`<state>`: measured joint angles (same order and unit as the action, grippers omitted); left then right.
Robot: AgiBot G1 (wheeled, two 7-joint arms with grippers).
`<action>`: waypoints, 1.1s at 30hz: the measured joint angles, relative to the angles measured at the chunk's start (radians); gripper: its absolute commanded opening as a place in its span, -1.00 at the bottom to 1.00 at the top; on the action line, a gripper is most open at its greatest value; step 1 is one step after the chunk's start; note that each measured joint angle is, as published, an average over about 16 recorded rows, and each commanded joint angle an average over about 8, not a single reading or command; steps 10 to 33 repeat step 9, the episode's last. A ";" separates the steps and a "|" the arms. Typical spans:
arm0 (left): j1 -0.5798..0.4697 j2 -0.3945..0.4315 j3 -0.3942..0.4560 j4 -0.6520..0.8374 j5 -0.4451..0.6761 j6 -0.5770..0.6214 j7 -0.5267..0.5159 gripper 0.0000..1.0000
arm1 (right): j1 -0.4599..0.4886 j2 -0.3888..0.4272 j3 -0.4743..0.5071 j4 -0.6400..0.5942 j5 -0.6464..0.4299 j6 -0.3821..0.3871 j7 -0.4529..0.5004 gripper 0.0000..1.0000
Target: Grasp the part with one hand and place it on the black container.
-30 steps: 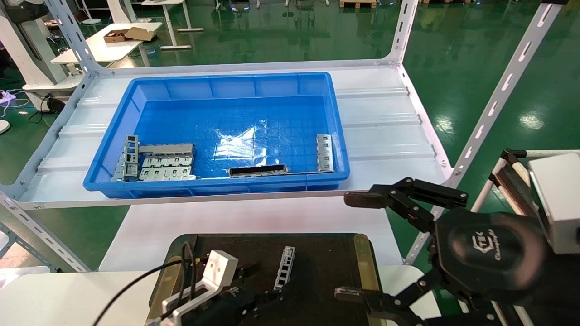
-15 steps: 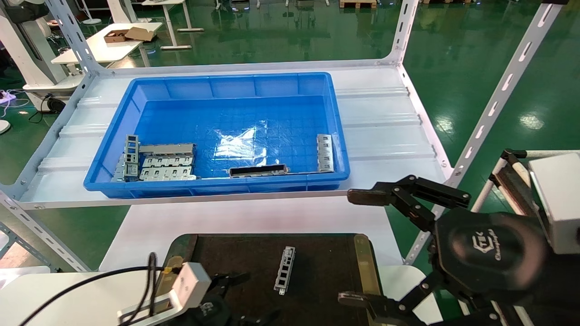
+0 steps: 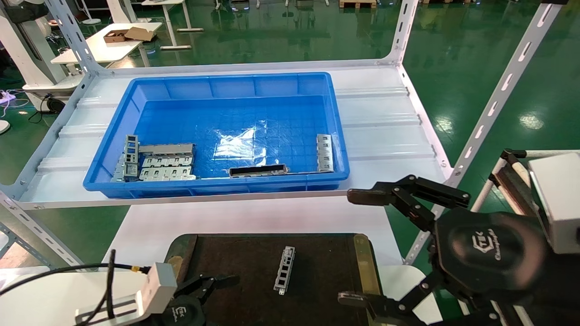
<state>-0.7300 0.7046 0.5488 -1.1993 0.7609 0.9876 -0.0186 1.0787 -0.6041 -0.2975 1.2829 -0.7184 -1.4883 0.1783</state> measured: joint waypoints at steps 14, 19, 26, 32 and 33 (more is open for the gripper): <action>-0.020 -0.020 -0.003 -0.004 -0.019 0.043 -0.028 1.00 | 0.000 0.000 0.000 0.000 0.000 0.000 0.000 1.00; -0.020 -0.020 -0.003 -0.004 -0.019 0.043 -0.028 1.00 | 0.000 0.000 0.000 0.000 0.000 0.000 0.000 1.00; -0.020 -0.020 -0.003 -0.004 -0.019 0.043 -0.028 1.00 | 0.000 0.000 0.000 0.000 0.000 0.000 0.000 1.00; -0.020 -0.020 -0.003 -0.004 -0.019 0.043 -0.028 1.00 | 0.000 0.000 0.000 0.000 0.000 0.000 0.000 1.00; -0.020 -0.020 -0.003 -0.004 -0.019 0.043 -0.028 1.00 | 0.000 0.000 0.000 0.000 0.000 0.000 0.000 1.00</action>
